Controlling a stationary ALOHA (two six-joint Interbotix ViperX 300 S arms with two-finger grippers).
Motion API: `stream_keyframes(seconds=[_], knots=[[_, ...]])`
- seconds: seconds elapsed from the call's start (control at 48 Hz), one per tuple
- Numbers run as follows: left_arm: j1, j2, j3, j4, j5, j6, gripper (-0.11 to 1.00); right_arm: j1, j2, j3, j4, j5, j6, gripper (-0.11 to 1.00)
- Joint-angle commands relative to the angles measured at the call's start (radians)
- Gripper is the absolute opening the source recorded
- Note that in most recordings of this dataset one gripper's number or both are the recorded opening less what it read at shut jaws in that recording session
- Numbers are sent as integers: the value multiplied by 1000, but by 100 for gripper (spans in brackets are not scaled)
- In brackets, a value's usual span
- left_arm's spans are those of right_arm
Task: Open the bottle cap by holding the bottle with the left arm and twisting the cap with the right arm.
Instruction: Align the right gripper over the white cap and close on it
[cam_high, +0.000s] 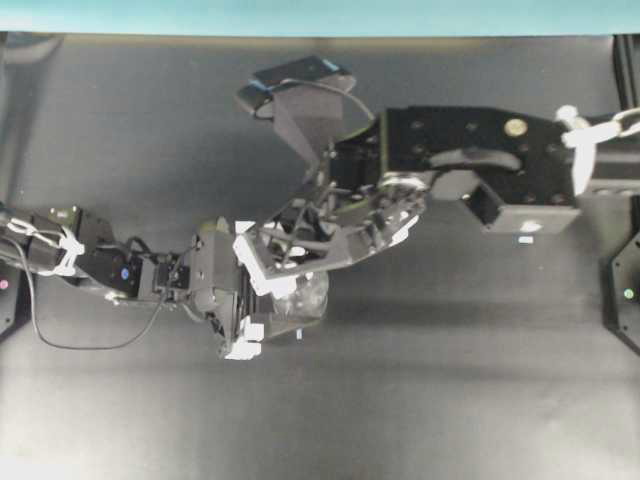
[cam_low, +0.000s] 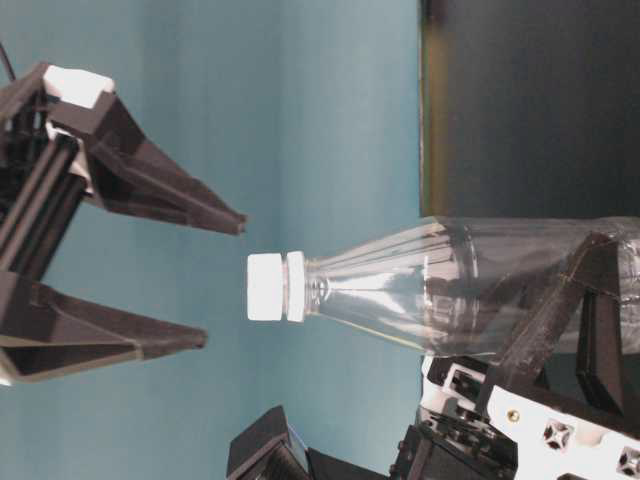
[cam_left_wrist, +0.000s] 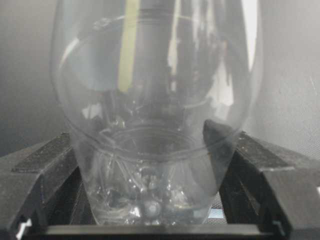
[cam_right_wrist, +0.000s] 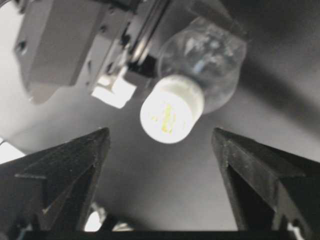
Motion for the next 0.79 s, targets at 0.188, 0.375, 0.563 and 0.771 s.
stream_keyframes(seconds=[0.188,0.375,0.563,0.771], knots=[[2,-6,-11,3,-2,-2,81,0,21,-14,-17,5,-18,77],[5,-6,-11,3,2,0,81,0,32,-17,-15,11,-31,73],[11,-6,-11,3,12,0,81,5,38,-31,-9,49,-54,46],[20,-6,-11,3,14,2,81,6,49,-49,-8,61,-117,38]])
